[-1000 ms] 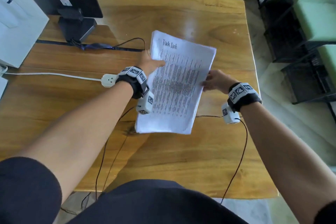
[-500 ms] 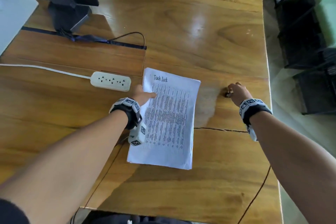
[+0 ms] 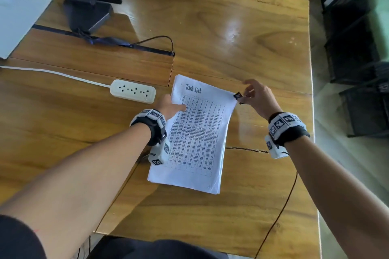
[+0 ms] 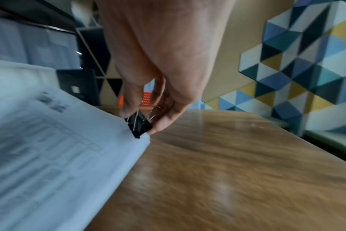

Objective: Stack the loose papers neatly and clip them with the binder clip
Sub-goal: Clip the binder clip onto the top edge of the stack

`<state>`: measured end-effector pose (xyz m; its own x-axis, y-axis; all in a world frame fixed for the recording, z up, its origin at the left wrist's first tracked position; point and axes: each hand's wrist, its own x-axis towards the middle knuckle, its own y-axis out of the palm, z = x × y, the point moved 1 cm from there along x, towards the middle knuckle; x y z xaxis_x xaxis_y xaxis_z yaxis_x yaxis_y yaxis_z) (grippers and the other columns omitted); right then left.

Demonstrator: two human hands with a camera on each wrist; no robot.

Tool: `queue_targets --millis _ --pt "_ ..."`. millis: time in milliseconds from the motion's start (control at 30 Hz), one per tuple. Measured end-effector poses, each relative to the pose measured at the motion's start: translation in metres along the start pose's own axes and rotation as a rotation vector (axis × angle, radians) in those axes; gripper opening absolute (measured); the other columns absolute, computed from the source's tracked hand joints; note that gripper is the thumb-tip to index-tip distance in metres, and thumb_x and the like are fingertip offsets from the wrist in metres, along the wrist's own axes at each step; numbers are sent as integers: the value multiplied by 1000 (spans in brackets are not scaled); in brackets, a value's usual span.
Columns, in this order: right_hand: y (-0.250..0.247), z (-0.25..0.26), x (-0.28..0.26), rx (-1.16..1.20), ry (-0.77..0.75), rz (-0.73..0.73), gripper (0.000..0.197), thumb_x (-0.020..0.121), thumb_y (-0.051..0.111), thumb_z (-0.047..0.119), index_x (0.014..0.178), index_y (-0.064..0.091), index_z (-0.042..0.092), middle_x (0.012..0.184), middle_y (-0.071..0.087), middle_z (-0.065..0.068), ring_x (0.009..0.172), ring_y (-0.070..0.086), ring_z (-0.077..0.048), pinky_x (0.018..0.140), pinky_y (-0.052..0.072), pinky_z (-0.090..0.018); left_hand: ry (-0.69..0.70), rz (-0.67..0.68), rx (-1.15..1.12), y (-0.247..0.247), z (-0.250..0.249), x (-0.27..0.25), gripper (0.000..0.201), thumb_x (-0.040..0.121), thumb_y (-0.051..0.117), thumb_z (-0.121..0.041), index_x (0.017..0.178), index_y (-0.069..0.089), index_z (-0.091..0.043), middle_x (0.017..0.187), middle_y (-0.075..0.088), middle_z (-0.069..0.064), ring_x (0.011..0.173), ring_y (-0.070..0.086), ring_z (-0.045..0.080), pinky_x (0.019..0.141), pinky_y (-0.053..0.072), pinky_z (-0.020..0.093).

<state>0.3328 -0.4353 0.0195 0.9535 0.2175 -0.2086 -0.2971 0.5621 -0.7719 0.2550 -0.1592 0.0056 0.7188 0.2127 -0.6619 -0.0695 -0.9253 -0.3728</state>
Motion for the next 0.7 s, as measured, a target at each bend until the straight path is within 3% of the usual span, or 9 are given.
queue_targets --millis 67,133,200,300,400,467,533,600,700 --pt "8 23 -2 -15 -55 7 46 74 81 15 115 62 8 93 65 -2 80 60 -14 71 41 -6 33 23 -17 -3 2 -1 32 86 68 -10 67 43 -17 67 45 -4 60 43 8 52 32 21" --pt "15 44 -4 -62 -102 20 35 75 79 16 104 64 5 93 65 -2 80 59 -14 63 37 0 44 57 -13 -6 5 0 26 82 72 -13 66 52 -15 63 51 0 59 51 19 53 36 23" --pt "19 61 -6 -87 -114 38 30 78 77 15 101 61 5 93 65 -6 80 60 -15 64 44 -6 65 84 -3 -9 7 -4 17 73 76 -22 72 64 -10 66 61 4 65 59 26 58 43 26" --pt "20 79 -7 -164 -85 65 43 80 74 14 116 57 0 103 68 -17 84 62 -19 78 50 -21 99 93 -4 -8 21 7 48 51 74 -39 85 71 -6 82 73 11 77 70 32 73 58 40" --pt "19 92 -8 -296 -92 110 41 81 72 16 114 59 -4 100 68 -19 81 62 -22 74 48 -23 151 97 -59 -12 21 -4 34 66 78 -19 96 70 -5 98 74 14 91 70 33 86 56 49" --pt "18 97 -11 -354 -129 114 35 81 72 18 103 60 -7 90 68 -20 76 65 -28 70 55 -33 170 99 -77 -16 16 -16 19 76 74 -8 94 69 -10 95 72 11 86 68 30 81 56 40" --pt "17 102 -14 -400 -155 101 31 84 69 19 97 59 -8 83 67 -20 68 63 -29 68 57 -41 181 102 -86 -17 14 -21 19 79 71 -4 96 67 -11 92 69 9 80 64 26 72 52 32" --pt "17 107 -17 -442 -188 86 28 86 67 18 92 59 -8 80 67 -19 61 57 -23 59 54 -38 204 103 -119 -16 14 -23 25 79 71 0 103 68 -6 99 70 12 88 68 29 78 56 36" --pt "22 107 -20 -454 -240 46 25 90 63 16 89 57 -8 78 68 -20 56 53 -20 43 33 -22 195 104 -113 -15 14 -24 29 77 73 -2 105 68 -4 107 72 15 96 69 30 87 56 42"
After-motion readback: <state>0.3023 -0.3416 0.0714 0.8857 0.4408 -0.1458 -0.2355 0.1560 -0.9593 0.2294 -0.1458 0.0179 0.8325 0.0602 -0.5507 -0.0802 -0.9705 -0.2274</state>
